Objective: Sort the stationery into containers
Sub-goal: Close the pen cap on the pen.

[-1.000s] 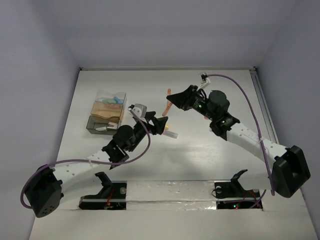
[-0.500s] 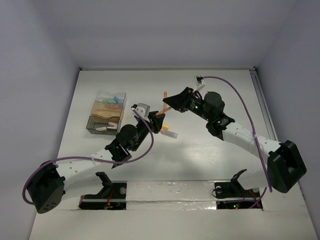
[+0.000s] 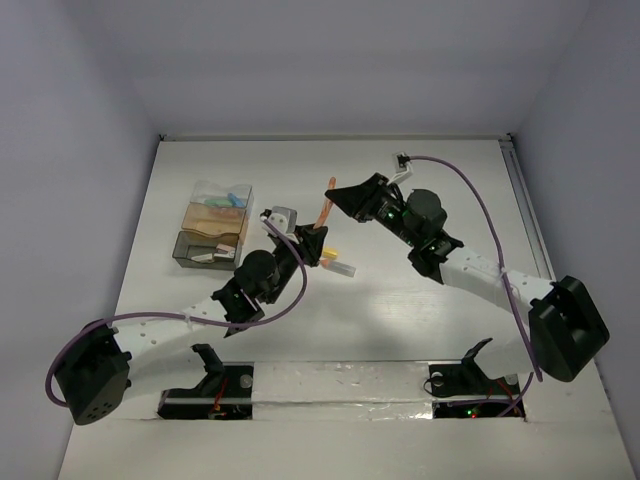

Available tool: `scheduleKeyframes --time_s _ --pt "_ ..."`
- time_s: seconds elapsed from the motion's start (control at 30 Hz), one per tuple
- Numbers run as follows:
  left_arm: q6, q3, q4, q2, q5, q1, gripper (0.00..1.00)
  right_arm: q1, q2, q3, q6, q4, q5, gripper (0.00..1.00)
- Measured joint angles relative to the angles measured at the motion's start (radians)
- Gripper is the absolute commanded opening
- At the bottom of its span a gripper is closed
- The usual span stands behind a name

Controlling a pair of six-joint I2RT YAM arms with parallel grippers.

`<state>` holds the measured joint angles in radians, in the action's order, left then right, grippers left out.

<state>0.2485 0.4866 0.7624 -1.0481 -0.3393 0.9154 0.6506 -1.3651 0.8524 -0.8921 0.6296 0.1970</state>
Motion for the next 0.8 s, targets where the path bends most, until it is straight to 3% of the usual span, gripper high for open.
scheduleKeyframes --time_s 0.5,0.8 --pt "0.086 -0.016 0.032 0.013 -0.153 0.037 0.00 0.098 -0.017 -0.034 0.010 0.113 -0.212 0.01" --pt "0.049 -0.016 0.033 0.018 -0.167 0.038 0.00 0.108 -0.050 -0.013 0.021 0.107 -0.178 0.01"
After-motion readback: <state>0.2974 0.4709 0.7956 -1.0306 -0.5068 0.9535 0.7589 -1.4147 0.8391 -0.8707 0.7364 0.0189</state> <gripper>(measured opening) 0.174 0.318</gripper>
